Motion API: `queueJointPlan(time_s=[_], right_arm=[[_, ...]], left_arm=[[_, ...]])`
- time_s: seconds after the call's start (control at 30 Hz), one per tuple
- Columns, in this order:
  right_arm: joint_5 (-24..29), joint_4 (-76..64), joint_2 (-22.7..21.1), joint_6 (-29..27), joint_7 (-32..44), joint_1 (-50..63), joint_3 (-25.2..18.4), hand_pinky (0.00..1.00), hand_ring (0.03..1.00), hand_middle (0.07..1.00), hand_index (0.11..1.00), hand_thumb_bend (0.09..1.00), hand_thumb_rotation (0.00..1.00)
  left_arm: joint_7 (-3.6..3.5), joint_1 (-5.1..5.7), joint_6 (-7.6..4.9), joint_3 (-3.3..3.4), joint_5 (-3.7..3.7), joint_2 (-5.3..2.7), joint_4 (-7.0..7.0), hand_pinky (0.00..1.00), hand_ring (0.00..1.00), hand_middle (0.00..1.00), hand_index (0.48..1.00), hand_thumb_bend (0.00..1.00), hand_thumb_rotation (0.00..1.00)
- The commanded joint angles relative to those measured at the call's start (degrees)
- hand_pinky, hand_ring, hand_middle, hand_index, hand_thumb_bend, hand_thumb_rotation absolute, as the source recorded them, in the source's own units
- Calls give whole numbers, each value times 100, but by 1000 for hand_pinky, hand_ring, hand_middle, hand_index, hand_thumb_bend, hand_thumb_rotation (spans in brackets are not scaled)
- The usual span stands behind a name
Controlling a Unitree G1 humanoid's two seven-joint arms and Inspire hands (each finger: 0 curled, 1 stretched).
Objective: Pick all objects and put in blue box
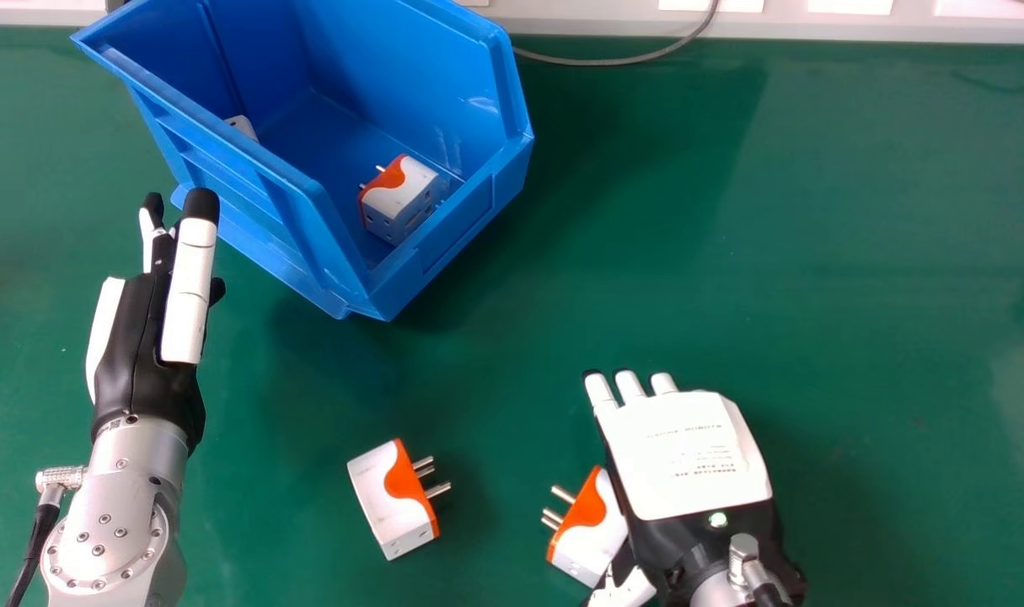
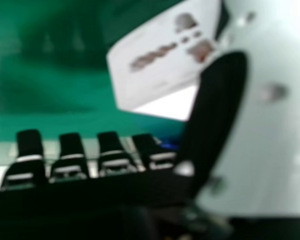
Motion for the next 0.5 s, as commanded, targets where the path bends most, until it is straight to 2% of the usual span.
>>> queueJointPlan(time_s=[0.0,0.1,0.27,0.47], right_arm=[[-370,-128,1492,188,-63,676,1855,857,930,944,960,949,393],[-345,-99,1501,181,-85,646,1846,857,930,944,960,950,393],[-256,-63,1555,193,-111,618,1831,858,929,944,960,950,392],[-244,-2,1597,242,-186,614,1832,856,925,942,960,951,392]], left_arm=[[-16,-18,-109,12,78,142,-304,936,978,1000,1000,763,1000],[-20,-20,-110,26,64,146,-295,936,978,1000,1000,762,1000],[-4,-19,-110,7,73,122,-318,936,978,1000,1000,766,1000],[-29,-27,-127,27,34,123,-287,939,979,1000,1000,768,1000]])
